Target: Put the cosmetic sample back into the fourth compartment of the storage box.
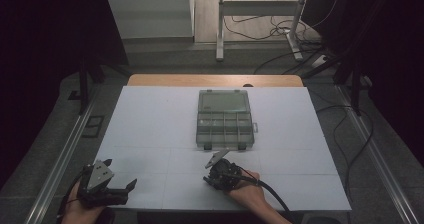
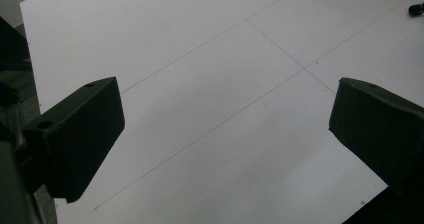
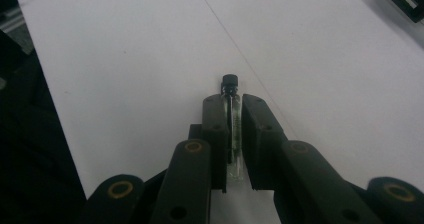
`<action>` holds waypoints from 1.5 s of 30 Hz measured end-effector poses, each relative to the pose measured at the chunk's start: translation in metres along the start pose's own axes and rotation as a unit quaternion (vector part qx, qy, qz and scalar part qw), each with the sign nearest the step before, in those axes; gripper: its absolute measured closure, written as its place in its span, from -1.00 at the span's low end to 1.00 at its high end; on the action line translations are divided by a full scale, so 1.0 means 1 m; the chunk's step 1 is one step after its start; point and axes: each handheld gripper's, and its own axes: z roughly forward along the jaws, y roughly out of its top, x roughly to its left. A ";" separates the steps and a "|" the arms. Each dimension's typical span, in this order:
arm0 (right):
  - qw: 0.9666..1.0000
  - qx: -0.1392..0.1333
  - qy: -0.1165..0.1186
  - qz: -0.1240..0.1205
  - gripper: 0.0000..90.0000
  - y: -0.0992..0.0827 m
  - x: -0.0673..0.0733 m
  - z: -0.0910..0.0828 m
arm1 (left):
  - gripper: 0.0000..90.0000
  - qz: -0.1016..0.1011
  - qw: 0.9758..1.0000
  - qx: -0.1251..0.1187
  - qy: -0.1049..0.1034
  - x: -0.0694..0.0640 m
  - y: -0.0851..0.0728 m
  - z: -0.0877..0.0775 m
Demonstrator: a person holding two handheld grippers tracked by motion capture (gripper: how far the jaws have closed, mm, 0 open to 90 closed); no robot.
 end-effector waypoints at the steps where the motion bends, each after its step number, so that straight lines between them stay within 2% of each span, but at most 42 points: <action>1: 1.000 -0.002 0.003 0.001 0.78 0.000 -0.001 -0.001 | -0.96 0.000 1.000 0.000 0.000 0.000 0.000 0.000; 13: 0.999 -0.027 0.014 0.013 0.78 0.001 -0.009 -0.014 | -0.96 -0.005 1.000 -0.001 -0.004 0.001 0.000 0.000; 20: 0.999 -0.041 0.011 0.015 0.78 0.000 -0.016 -0.021 | -0.96 -0.010 1.000 -0.003 -0.006 0.002 0.000 0.000; 24: 0.999 -0.049 0.009 0.021 0.78 0.000 -0.020 -0.027 | -0.96 -0.010 1.000 -0.003 -0.007 0.003 -0.001 0.000; 29: 0.998 -0.051 0.010 0.040 0.78 -0.001 -0.026 -0.032 | -0.96 -0.013 1.000 -0.005 -0.008 0.003 -0.001 0.000; 45: 0.996 -0.069 -0.005 0.059 0.78 -0.004 -0.041 -0.048 | -0.96 -0.021 1.000 -0.008 -0.013 0.005 -0.001 -0.001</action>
